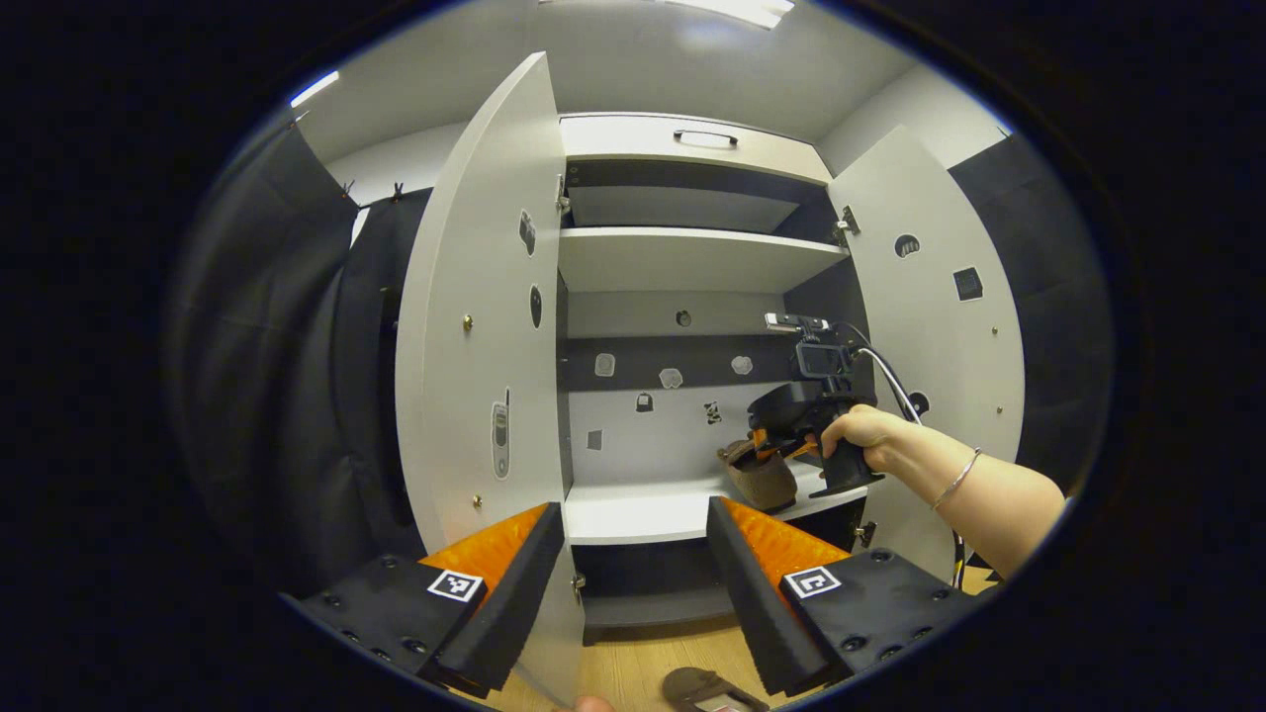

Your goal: Grab one shoe with the right hand and put it into the shoe cabinet, grab the other shoe with the left hand and put it into the shoe cabinet; then close the right door with the right hand and the left door with the left hand.

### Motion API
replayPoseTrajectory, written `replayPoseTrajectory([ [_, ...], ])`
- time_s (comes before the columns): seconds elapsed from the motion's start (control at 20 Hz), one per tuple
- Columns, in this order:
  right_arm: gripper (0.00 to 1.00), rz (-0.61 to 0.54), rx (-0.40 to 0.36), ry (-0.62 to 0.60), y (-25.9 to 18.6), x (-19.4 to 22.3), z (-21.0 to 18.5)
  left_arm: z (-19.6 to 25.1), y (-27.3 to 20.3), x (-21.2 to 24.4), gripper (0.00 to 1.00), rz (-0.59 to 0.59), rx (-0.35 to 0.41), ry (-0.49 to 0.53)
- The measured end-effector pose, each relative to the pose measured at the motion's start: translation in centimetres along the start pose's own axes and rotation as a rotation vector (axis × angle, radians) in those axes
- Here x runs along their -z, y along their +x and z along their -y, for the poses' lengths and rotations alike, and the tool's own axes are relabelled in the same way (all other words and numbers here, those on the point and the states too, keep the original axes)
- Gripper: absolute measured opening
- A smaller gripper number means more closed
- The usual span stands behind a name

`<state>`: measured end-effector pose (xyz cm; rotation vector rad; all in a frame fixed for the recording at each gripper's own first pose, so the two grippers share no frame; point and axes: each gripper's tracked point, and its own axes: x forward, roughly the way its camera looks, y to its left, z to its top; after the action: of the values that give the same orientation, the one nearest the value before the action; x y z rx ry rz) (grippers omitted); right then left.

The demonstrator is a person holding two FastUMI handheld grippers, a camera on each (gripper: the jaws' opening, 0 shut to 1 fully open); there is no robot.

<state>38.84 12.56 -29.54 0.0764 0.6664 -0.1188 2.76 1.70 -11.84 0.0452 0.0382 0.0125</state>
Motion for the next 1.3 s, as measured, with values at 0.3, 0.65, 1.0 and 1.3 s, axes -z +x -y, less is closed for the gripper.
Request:
replayPoseTrajectory([
  [0.3, 0.75, -0.062, 0.013, 0.077, 1.2, 1.9, 1.7, 1.0, -0.7, 1.0, 0.95, -0.030, 0.005, 0.001],
  [0.65, 0.93, 0.015, -0.022, 0.052, -5.1, -0.4, 2.1, 0.7, -1.2, 0.5, 0.95, -0.011, -0.025, -0.007],
  [1.0, 0.94, 0.233, -0.150, 0.016, -19.1, -1.6, 1.4, 3.9, -4.0, 2.7, 0.95, -0.056, 0.028, -0.024],
  [1.3, 0.94, 0.337, -0.228, -0.048, -27.2, 2.3, 2.1, 6.0, -6.5, 9.3, 0.95, -0.165, 0.056, -0.062],
])
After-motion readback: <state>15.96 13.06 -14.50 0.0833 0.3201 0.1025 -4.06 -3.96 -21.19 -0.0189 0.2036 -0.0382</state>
